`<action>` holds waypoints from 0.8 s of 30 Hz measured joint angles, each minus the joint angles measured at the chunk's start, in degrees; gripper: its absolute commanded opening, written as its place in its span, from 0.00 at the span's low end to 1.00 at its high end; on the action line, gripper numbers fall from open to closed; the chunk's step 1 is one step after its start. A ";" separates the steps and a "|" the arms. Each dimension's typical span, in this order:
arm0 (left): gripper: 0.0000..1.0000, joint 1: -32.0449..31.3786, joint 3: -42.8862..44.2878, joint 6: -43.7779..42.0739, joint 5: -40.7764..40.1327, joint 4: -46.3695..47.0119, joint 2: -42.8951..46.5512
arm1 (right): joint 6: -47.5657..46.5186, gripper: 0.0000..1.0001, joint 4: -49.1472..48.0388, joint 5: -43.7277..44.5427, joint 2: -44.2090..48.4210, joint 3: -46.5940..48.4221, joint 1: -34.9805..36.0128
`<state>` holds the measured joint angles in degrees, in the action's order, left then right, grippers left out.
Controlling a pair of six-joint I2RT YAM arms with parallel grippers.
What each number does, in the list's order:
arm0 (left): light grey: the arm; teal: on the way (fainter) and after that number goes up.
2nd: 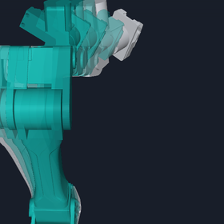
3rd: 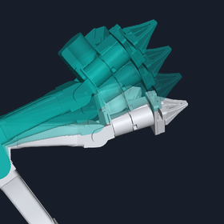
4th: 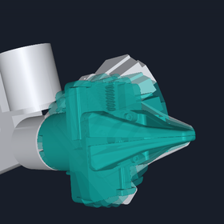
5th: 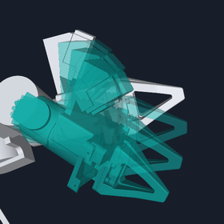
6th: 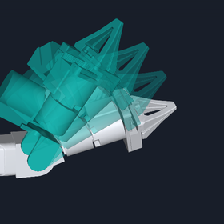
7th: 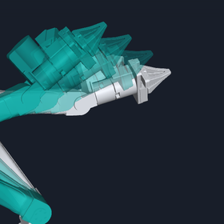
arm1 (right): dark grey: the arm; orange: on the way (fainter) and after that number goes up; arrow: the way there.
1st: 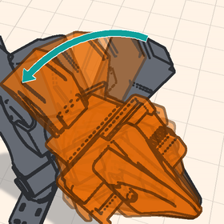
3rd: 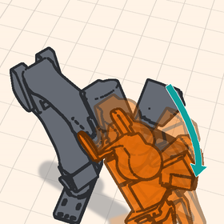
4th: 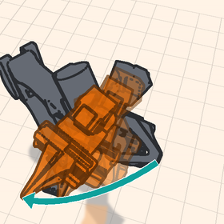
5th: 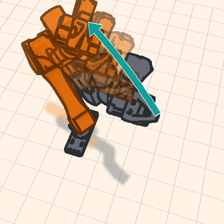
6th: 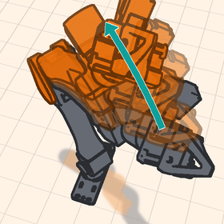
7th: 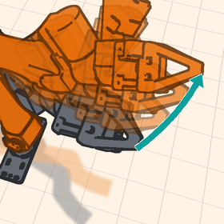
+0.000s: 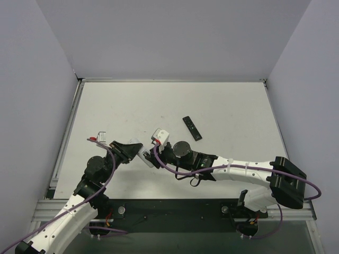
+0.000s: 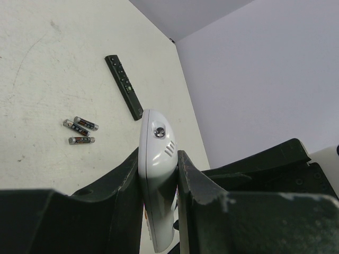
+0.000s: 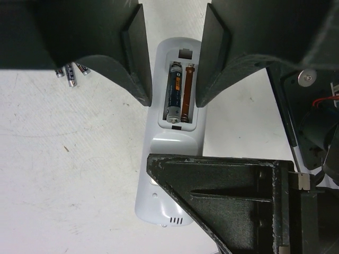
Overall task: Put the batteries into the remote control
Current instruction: Load the battery into the remote control.
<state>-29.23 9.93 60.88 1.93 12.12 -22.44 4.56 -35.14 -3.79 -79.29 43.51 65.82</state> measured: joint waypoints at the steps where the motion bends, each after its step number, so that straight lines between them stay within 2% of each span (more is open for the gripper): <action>1: 0.00 0.00 0.24 0.02 0.11 -0.22 -0.31 | -0.13 0.41 0.31 0.04 0.15 -0.02 0.00; 5: 0.00 0.00 1.18 -0.04 0.94 -0.44 -1.42 | -1.05 0.51 3.32 0.09 2.32 -0.02 -0.09; 8: 0.00 0.00 2.62 -0.55 1.84 -1.01 -2.49 | -2.60 0.54 6.97 -0.22 5.79 0.00 -0.26; 16: 0.00 0.00 8.37 -3.72 7.30 -1.86 -8.07 | -7.39 0.56 16.87 -8.13 15.32 2.05 -4.81; 18: 0.00 0.00 9.64 -4.50 9.18 -1.99 -9.68 | -8.57 0.59 18.82 -10.91 17.38 2.27 -6.64; 24: 0.00 0.00 13.44 -6.69 15.41 -2.25 -14.69 | -18.58 0.60 22.99 -18.45 20.85 2.64 -8.96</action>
<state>-29.23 23.38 54.19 17.34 9.87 -37.12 -14.02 -12.14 -22.24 -58.43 46.15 56.86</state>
